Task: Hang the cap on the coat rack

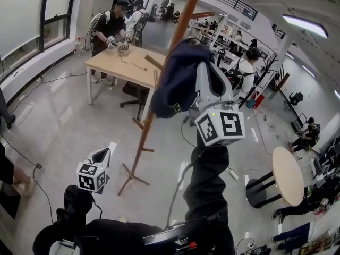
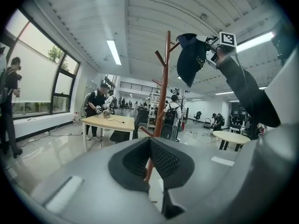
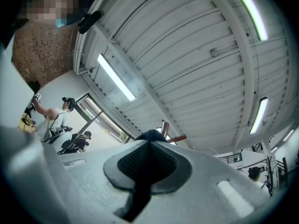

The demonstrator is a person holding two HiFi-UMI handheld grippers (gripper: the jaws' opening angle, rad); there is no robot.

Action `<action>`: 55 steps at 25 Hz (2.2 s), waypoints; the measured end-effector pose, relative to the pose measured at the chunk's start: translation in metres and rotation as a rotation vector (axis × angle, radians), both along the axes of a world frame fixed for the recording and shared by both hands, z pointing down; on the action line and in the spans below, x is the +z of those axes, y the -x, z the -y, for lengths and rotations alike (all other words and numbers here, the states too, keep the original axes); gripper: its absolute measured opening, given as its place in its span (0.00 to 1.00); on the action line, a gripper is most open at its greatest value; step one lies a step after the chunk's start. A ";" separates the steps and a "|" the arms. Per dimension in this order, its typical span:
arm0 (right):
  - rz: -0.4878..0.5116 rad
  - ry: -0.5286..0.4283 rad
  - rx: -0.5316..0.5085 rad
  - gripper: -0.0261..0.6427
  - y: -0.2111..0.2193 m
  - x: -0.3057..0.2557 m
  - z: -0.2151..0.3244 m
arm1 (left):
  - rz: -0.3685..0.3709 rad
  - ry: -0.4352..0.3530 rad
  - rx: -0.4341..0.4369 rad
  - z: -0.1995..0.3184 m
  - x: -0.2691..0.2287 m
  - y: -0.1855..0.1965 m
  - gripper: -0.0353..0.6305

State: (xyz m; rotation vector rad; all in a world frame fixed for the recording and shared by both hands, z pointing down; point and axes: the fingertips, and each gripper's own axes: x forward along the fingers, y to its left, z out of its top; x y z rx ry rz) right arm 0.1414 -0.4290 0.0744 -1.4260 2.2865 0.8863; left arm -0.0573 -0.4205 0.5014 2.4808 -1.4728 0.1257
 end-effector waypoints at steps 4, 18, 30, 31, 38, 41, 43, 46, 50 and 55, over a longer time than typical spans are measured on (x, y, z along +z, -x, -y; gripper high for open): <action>0.008 0.014 0.012 0.06 -0.002 0.003 0.011 | -0.003 0.007 -0.006 0.003 0.003 0.004 0.06; 0.036 0.041 0.012 0.06 -0.006 0.015 0.031 | 0.001 0.010 -0.010 0.013 0.006 0.006 0.06; 0.064 0.081 -0.009 0.06 -0.011 0.037 0.044 | -0.003 0.023 -0.017 0.016 0.013 0.001 0.06; 0.063 0.084 -0.009 0.06 -0.010 0.039 0.046 | -0.003 0.022 -0.018 0.017 0.013 0.003 0.06; 0.065 0.106 -0.016 0.06 -0.006 0.054 0.054 | -0.003 0.032 -0.023 0.019 0.021 0.005 0.06; 0.065 0.111 -0.016 0.06 -0.004 0.055 0.060 | -0.002 0.036 -0.025 0.023 0.020 0.007 0.06; 0.065 0.111 -0.017 0.06 -0.002 0.055 0.062 | -0.002 0.038 -0.026 0.025 0.020 0.009 0.06; 0.064 0.121 -0.018 0.06 0.001 0.057 0.067 | -0.005 0.040 -0.025 0.027 0.019 0.011 0.06; 0.070 0.129 -0.019 0.06 0.001 0.060 0.072 | -0.007 0.043 -0.024 0.029 0.019 0.011 0.06; 0.071 0.146 -0.017 0.06 0.004 0.066 0.080 | -0.009 0.052 -0.023 0.033 0.020 0.013 0.06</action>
